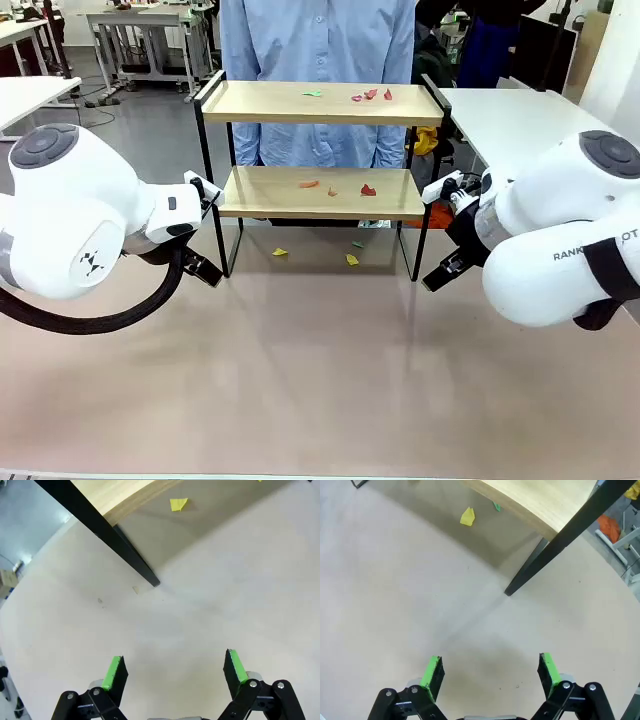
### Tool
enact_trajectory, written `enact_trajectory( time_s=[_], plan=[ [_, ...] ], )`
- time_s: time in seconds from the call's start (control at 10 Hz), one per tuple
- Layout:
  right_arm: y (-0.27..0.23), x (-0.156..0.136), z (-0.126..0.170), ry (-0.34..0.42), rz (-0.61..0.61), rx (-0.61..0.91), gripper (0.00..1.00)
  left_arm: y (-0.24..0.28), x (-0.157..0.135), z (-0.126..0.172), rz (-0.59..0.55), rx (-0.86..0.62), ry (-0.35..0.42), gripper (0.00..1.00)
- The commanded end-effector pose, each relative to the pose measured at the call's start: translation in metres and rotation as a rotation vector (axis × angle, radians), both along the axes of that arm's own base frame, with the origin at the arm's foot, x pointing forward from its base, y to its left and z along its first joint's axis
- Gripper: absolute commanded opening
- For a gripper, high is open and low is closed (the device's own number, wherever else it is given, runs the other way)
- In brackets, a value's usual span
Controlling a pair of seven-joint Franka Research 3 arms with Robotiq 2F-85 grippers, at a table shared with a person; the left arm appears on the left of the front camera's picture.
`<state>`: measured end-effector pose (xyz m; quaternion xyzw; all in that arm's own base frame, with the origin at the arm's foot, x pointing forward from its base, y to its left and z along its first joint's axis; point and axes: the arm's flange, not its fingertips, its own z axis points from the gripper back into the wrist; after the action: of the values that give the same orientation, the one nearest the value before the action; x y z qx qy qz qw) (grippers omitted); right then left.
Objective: Clean the shelf.
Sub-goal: Pick up the Duster handed by the human.
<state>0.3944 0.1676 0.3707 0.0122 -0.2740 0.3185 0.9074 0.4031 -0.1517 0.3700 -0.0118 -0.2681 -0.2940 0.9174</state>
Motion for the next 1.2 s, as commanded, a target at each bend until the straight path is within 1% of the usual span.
enact_trajectory(
  time_s=[0.0, 0.8, 0.9, 1.0, 1.1],
  plan=[
    [0.0, 0.0, 0.0, 0.0, 0.0, 0.0, 1.0, 0.0, 0.0, 0.0, 0.0, 0.0, 0.0, 1.0],
    [0.0, 0.0, 0.0, 0.0, 0.0, -0.001, 1.0, 0.0, 0.0, 0.0, 0.0, 0.0, 0.0, 1.0],
    [-0.001, 0.009, 0.028, -0.048, -0.007, 0.021, 1.0, 0.004, 0.002, 0.03, -0.041, -0.051, -0.006, 1.0],
    [-0.008, 0.015, 0.059, -0.079, -0.007, 0.056, 1.0, 0.012, 0.008, 0.062, -0.063, -0.112, -0.002, 1.0],
    [-0.016, 0.018, 0.082, -0.091, -0.008, 0.088, 1.0, 0.023, 0.012, 0.088, -0.086, -0.137, 0.016, 1.0]
  ],
)
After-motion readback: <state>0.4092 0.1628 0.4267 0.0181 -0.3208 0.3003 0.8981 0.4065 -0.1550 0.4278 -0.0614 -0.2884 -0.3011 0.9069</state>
